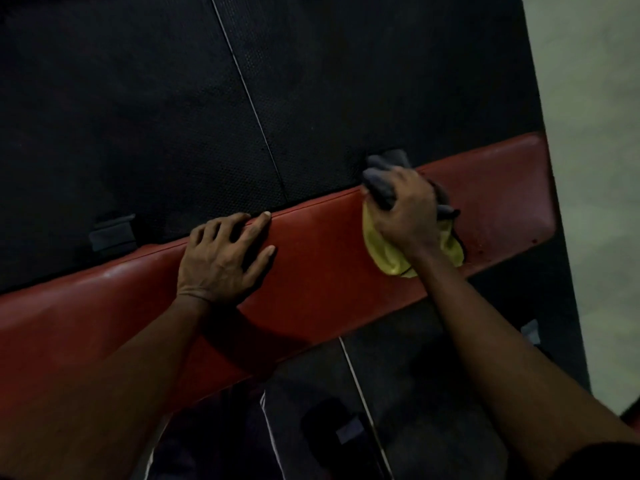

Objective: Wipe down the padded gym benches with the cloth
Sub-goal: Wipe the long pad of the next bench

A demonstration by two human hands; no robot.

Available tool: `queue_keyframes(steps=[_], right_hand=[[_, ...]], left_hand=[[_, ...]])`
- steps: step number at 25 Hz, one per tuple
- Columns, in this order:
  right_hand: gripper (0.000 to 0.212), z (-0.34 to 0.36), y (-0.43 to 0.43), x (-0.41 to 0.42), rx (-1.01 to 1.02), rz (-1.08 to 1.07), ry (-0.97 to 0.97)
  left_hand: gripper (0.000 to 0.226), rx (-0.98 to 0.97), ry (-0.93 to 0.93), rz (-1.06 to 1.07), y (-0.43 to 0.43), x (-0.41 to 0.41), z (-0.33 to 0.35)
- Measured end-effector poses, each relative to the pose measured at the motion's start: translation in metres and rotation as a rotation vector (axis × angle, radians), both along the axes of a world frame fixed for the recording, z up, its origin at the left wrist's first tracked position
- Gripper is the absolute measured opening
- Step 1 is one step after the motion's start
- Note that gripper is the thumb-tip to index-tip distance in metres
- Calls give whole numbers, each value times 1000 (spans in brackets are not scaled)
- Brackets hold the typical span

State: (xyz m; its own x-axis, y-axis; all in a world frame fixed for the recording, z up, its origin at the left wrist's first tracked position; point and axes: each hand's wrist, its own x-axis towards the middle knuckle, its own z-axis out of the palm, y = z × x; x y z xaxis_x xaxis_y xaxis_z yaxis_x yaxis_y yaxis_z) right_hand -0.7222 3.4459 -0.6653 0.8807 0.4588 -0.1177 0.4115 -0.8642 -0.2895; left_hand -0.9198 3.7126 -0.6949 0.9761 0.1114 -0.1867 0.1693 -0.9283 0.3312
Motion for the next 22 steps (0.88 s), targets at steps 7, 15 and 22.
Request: queue_keyframes(steps=[7,15,22], right_hand=[[50,-1,55,-56,-60,-376,-80],[61,-2,11,-47,1,103,10],[61,-3,1,-82,32,-495,-73]], left_hand=[[60,17,26,-3,0,0,2],[59,42,19,13,-4,0,3],[58,11,61,22,-7,2,13]])
